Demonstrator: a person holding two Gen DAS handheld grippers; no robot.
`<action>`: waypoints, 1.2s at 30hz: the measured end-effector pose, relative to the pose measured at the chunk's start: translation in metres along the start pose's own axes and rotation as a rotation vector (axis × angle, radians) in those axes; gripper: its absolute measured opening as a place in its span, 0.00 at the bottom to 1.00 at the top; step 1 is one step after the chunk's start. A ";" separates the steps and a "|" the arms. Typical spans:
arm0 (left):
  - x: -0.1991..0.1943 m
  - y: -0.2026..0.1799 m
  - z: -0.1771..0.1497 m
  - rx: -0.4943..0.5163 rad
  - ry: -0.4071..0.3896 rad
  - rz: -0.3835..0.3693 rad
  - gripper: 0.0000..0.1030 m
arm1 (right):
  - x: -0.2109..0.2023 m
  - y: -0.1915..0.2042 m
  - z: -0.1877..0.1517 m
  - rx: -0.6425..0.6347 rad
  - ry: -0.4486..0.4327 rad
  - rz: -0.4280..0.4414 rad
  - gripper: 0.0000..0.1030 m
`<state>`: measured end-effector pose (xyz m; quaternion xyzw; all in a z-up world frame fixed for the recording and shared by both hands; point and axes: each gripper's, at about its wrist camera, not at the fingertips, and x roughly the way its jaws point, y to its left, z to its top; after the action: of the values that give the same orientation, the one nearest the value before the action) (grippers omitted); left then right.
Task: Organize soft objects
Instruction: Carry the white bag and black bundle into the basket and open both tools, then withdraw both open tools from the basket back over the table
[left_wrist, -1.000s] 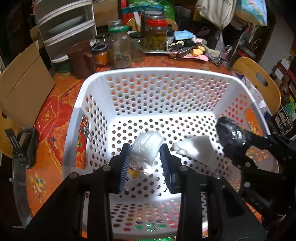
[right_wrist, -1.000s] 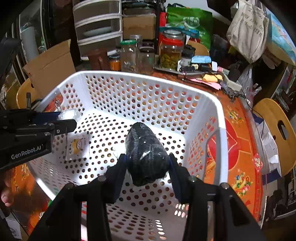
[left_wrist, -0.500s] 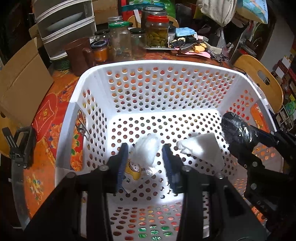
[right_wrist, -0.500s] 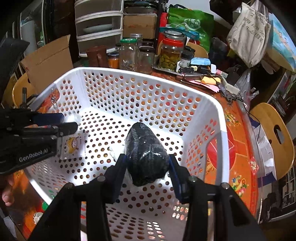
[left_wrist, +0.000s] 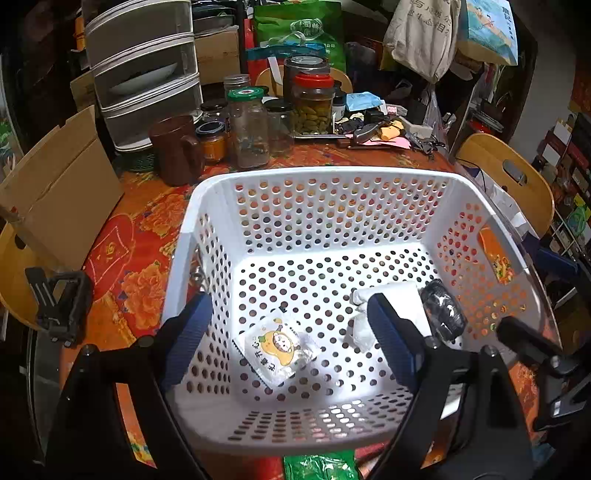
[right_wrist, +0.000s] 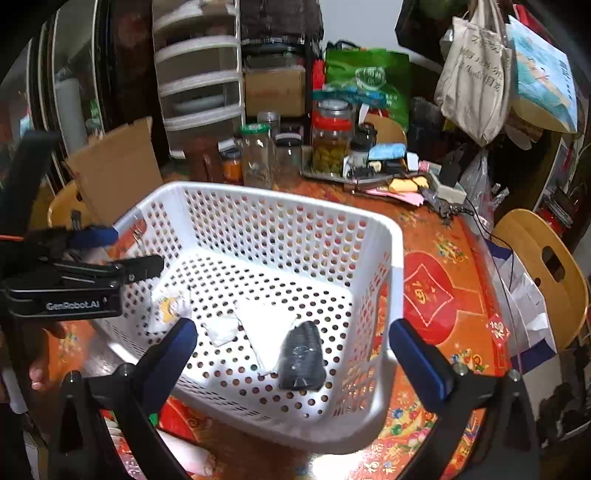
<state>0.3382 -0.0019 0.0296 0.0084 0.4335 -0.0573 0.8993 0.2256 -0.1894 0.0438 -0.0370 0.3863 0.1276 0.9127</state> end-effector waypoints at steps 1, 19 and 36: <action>-0.002 0.001 -0.001 -0.002 -0.004 -0.002 0.85 | -0.005 -0.002 -0.001 0.009 -0.013 0.014 1.00; -0.109 0.010 -0.060 -0.019 -0.190 0.008 0.91 | -0.071 -0.001 -0.043 0.053 -0.101 0.032 1.00; -0.164 0.004 -0.125 -0.008 -0.225 -0.014 0.92 | -0.128 0.034 -0.099 0.027 -0.163 0.032 1.00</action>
<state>0.1401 0.0262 0.0791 -0.0047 0.3301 -0.0627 0.9418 0.0623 -0.1997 0.0679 -0.0082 0.3130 0.1394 0.9394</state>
